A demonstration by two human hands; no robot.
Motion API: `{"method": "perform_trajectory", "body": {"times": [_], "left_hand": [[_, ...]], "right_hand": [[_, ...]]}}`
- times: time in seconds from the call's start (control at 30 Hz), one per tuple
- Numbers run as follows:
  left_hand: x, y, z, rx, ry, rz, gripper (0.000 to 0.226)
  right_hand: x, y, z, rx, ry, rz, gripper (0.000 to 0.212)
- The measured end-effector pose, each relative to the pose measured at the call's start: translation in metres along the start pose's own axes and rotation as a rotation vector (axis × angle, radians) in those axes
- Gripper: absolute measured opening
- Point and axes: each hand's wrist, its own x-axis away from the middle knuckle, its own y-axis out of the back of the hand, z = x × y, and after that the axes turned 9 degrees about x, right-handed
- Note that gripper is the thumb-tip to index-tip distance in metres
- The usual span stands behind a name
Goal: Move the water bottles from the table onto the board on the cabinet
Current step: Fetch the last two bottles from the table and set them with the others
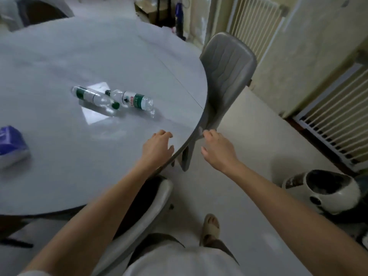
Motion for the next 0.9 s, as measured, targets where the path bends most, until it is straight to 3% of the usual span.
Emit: {"method": "perform_trajectory", "body": {"times": [0.2,0.43,0.77,0.9], "left_hand": [[-0.029,0.013,0.011,0.007,0.287,-0.135,0.043],[-0.070,0.027,0.063,0.055,0.533,-0.254,0.043],[-0.148,0.065,0.164,0.144,0.705,-0.321,0.043],[-0.165,0.078,0.203,0.142,0.663,-0.301,0.053]], "right_hand": [[-0.102,0.004,-0.019,-0.020,0.280,0.051,0.037],[-0.212,-0.009,0.027,0.018,0.512,0.130,0.042],[-0.359,-0.054,0.161,0.002,0.506,0.273,0.073],[-0.385,-0.088,0.187,-0.044,0.471,0.349,0.087]]}}
